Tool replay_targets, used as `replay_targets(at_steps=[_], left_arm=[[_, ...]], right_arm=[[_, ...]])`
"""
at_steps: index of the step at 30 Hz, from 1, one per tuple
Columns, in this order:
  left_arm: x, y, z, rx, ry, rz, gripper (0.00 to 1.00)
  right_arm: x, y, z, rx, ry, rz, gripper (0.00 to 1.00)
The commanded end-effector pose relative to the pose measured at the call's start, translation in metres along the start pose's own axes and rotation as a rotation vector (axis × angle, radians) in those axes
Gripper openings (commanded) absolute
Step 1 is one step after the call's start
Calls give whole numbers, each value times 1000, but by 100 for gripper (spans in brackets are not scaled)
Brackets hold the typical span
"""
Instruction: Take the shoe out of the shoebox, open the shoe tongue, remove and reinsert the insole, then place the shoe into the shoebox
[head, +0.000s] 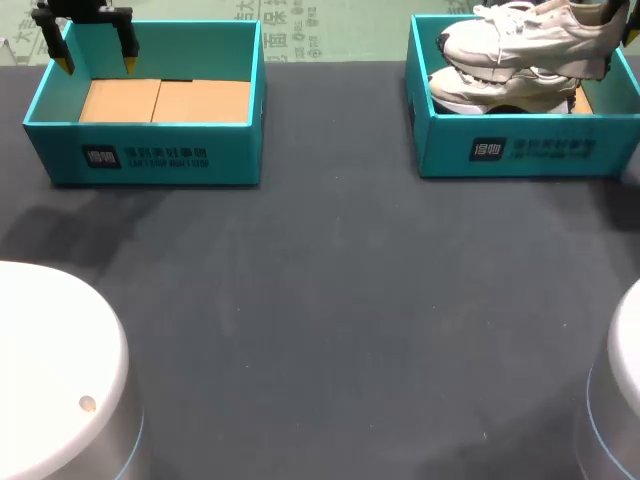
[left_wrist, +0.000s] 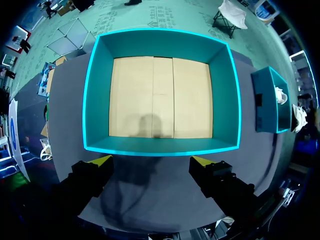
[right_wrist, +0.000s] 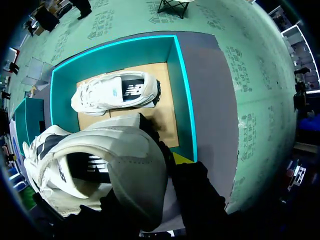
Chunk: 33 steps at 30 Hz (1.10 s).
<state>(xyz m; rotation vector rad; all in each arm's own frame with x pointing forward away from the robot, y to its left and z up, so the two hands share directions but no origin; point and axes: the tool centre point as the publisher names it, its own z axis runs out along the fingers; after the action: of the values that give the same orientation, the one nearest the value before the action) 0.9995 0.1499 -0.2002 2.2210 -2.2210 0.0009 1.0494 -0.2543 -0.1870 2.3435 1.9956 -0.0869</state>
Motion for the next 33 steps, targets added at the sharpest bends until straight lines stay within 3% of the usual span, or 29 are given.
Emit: replay_targets(at_steps=[1,7,16,22,33], left_arm=[[0,0,0,0,0,0,100],[0,0,0,0,0,0,100],[0,0,0,0,0,0,100],[0,0,0,0,0,0,100],[0,0,0,0,0,0,100]], right_arm=[[8,-13,-28,-10,-8,14,0],[30,-44,-42,-31,10,28,0],[66,-110,-51,-48,4,88,0],[91,-151,-49,-61,-9,104,0],[118,-218,-39,-78,-21,114,0]])
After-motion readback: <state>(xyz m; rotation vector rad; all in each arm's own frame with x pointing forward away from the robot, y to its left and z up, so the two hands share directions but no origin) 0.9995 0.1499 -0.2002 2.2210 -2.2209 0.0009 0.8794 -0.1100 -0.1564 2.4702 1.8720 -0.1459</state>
